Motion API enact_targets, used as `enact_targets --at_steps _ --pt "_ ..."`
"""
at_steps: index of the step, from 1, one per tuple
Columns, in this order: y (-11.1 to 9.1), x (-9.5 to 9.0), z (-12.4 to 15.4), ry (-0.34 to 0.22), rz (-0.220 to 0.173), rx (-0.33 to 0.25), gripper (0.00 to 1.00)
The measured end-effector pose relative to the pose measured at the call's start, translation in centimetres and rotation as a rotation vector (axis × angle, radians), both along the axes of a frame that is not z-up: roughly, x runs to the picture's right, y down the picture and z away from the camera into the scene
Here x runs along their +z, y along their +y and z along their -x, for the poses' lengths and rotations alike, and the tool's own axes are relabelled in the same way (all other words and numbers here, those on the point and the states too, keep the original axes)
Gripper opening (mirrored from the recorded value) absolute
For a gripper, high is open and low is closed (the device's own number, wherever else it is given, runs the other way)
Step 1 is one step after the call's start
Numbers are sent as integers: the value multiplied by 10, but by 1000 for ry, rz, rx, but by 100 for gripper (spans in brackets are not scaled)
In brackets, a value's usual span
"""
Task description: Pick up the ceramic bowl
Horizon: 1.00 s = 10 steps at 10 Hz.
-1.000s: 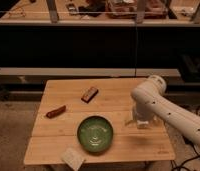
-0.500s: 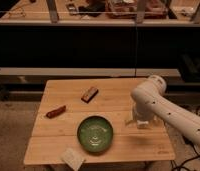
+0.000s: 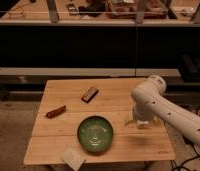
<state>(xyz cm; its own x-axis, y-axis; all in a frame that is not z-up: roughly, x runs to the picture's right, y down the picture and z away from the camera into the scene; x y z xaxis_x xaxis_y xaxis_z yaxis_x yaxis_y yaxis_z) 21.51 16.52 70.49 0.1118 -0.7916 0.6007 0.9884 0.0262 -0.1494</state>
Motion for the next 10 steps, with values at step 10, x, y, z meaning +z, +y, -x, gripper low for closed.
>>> enact_targets --at_steps 10 --pt "-100 31 102 -347 -237 33 80"
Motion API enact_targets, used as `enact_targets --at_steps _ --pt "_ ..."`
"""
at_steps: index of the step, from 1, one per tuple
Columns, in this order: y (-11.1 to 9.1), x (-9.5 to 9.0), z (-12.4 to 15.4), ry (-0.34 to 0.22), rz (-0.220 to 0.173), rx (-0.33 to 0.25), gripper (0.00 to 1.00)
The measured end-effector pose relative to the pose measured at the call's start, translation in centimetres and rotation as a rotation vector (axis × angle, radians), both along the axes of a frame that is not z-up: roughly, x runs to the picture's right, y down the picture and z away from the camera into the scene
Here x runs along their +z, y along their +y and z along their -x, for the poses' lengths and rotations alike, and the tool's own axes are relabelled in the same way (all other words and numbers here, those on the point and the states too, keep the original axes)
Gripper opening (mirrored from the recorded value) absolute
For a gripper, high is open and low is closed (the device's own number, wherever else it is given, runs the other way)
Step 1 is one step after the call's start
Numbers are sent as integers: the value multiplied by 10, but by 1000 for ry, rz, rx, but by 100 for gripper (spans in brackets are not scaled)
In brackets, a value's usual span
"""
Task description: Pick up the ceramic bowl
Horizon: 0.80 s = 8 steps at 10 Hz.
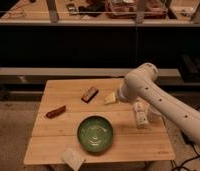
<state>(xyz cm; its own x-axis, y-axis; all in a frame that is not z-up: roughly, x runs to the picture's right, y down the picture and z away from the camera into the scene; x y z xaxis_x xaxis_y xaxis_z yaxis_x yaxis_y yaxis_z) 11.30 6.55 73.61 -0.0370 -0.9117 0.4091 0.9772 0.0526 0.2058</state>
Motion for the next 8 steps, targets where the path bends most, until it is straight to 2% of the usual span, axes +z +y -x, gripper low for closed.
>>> enact_targets --at_steps 3,5,6,7,8 --pt "0 0 4 -12 4 -3 80" --pt "0 -1 14 -66 0 -13 80" --pt "-2 0 24 -122 -11 -28 80" --pt "-2 7 38 -224 -25 -62 80" --pt "4 15 44 -276 -20 -83 80"
